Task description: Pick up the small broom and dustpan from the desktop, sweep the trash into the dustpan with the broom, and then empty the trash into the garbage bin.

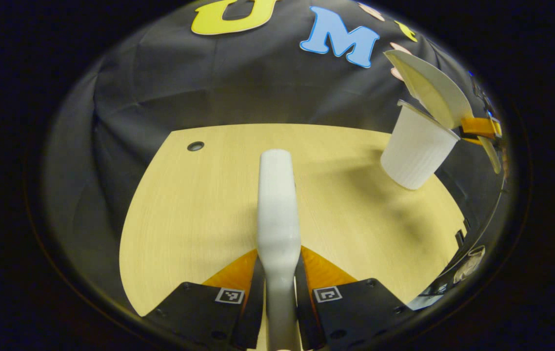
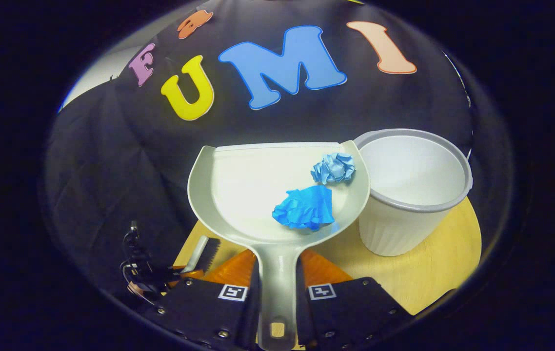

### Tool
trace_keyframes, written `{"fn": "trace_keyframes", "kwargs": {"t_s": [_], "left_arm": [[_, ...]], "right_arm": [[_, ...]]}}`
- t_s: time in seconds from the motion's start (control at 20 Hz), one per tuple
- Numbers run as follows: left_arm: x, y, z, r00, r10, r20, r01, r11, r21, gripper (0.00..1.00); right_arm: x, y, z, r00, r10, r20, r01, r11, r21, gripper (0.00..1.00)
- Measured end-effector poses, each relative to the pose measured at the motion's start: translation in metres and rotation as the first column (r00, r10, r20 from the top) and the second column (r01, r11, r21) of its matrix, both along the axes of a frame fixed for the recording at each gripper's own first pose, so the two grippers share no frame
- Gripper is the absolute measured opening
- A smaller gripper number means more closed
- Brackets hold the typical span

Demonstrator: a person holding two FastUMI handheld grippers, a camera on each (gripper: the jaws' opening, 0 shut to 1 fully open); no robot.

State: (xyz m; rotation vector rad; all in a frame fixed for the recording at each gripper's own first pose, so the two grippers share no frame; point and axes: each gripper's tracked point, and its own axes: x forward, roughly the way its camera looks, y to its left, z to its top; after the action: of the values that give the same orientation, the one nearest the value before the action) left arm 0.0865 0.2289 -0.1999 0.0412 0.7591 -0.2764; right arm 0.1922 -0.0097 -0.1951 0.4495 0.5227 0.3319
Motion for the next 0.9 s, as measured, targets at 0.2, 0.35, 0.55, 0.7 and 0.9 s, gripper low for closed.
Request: {"fn": "trace_keyframes", "kwargs": {"t_s": [0.2,0.35,0.55,0.7,0.9], "left_arm": [[-0.007,-0.007,0.002,1.000,-0.014,-0.001,0.014,1.000,0.009,0.39],[-0.013,-0.017,0.000,0.999,-0.034,0.002,0.034,0.999,0.019,0.39],[-0.017,-0.034,-0.001,0.998,-0.059,-0.001,0.059,0.998,0.017,0.39],[-0.023,-0.048,-0.002,0.997,-0.074,-0.005,0.074,0.997,0.018,0.39],[-0.030,-0.061,-0.003,0.996,-0.087,-0.010,0.087,0.996,0.022,0.39]], "right_arm": [[0.020,-0.015,0.029,0.997,-0.080,0.005,0.075,0.960,0.268,0.30],[0.021,-0.033,0.040,0.990,-0.139,-0.024,0.135,0.891,0.433,0.31],[0.022,-0.057,0.045,0.978,-0.189,-0.085,0.200,0.749,0.632,0.30],[0.015,-0.072,0.045,0.973,-0.206,-0.107,0.216,0.632,0.744,0.30],[0.014,-0.086,0.043,0.973,-0.197,-0.123,0.202,0.453,0.868,0.30]]}}
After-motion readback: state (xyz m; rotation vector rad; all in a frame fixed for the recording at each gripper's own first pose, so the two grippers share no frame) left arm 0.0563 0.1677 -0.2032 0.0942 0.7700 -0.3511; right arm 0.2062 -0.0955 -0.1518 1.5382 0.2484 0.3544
